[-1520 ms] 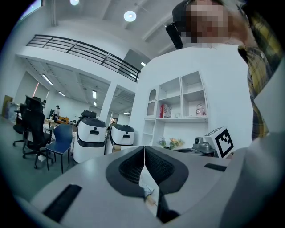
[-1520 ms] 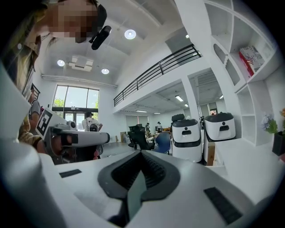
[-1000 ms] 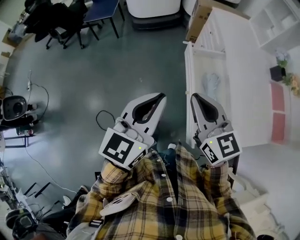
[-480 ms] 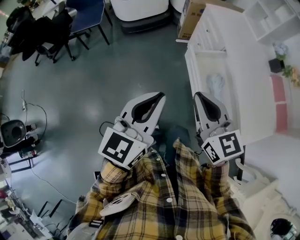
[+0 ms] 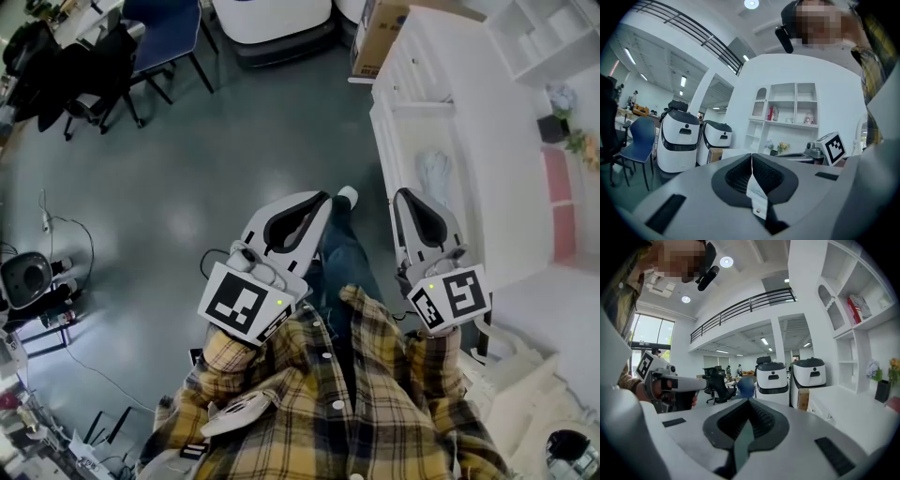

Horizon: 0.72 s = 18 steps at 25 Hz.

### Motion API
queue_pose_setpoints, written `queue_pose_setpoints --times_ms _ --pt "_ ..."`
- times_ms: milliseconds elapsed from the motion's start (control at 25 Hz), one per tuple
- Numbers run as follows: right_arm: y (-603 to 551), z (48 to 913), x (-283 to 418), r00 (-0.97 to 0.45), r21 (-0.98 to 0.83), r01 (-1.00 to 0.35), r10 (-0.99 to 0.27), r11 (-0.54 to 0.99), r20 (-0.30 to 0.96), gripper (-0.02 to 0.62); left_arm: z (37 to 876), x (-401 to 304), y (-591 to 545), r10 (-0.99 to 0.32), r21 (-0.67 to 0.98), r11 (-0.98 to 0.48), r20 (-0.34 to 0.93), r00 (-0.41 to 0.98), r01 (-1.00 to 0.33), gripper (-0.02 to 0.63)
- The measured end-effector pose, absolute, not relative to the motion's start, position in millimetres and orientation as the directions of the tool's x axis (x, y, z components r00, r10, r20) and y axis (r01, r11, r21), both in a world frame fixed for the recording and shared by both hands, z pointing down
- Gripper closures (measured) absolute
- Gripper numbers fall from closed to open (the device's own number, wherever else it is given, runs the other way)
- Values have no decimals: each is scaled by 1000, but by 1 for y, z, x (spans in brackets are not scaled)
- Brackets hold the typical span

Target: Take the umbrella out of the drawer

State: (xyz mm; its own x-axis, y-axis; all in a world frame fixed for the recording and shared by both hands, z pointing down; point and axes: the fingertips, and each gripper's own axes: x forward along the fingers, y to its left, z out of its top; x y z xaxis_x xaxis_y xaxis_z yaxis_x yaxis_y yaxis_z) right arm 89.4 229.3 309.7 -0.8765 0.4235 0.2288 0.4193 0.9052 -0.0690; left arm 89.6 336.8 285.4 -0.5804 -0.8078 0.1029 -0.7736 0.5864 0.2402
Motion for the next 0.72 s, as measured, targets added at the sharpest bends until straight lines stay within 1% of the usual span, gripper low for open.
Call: queue_pose_setpoints --times_ms 320,720 --pt "209 322 50 -881 -84 394 403 915 250 578 294 52 320 -818 246 573 126 -560 -782 583" --pt "149 341 -30 -905 -106 292 311 950 289 578 302 -42 255 -876 244 482 147 -459 -842 581"
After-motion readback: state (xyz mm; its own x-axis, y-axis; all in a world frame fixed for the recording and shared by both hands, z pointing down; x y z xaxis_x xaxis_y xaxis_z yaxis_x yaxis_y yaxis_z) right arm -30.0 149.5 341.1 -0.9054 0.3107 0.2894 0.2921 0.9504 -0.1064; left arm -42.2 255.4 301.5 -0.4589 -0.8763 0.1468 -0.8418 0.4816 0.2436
